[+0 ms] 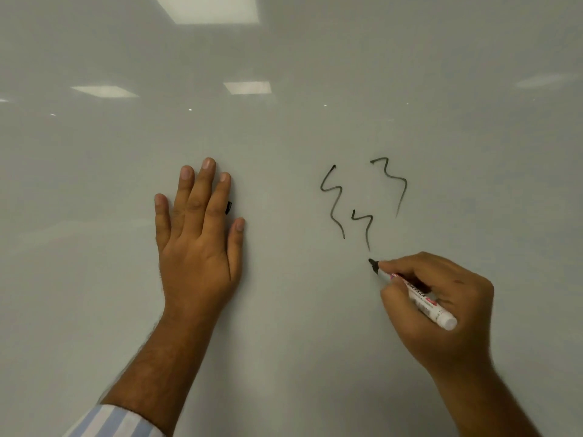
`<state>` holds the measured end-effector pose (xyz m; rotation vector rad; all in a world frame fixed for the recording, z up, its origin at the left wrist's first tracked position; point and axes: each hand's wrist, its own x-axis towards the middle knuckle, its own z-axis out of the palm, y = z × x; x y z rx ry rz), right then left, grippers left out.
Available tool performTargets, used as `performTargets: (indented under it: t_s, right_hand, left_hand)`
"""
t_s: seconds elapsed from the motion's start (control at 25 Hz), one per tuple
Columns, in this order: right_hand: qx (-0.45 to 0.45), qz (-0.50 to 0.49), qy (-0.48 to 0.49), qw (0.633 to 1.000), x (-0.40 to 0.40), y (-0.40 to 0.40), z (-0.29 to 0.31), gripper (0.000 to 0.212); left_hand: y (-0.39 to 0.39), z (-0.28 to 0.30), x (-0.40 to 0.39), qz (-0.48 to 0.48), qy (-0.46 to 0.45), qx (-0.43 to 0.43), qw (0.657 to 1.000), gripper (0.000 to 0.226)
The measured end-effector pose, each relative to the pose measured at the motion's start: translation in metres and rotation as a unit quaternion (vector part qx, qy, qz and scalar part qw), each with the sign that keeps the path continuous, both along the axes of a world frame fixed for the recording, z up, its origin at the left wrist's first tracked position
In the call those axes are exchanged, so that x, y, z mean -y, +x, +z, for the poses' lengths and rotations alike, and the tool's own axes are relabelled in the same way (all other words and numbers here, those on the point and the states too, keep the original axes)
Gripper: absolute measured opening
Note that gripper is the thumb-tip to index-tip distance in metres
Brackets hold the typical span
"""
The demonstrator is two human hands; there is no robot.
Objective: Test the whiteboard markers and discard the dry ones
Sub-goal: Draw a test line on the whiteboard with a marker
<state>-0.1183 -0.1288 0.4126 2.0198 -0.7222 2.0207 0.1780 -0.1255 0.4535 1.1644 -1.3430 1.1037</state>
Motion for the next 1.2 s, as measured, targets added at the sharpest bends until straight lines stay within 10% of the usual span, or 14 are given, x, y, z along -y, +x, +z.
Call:
performTargets:
  t_s: [0.52, 0.72, 1.0, 1.2]
  right_hand:
    - [0.055, 0.139, 0.133, 0.980, -0.030, 0.026, -0.046, 0.017]
    - [0.023, 0.164, 0.137, 0.977, -0.043, 0.038, -0.056, 0.019]
    - [-0.064, 0.145, 0.120, 0.980, -0.055, 0.035, -0.082, 0.019]
    - [-0.126, 0.145, 0.124, 0.973, -0.055, 0.018, -0.105, 0.016]
  left_hand:
    - [-0.034, -0.040, -0.030, -0.283, -0.022, -0.189, 0.940, 0.018]
    - [-0.091, -0.066, -0.064, -0.504, 0.087, -0.458, 0.727, 0.015]
    - [-0.115, -0.092, -0.073, -0.576, 0.140, -0.698, 0.402, 0.024]
    - [-0.132, -0.114, -0.067, -0.577, 0.128, -0.747, 0.303, 0.043]
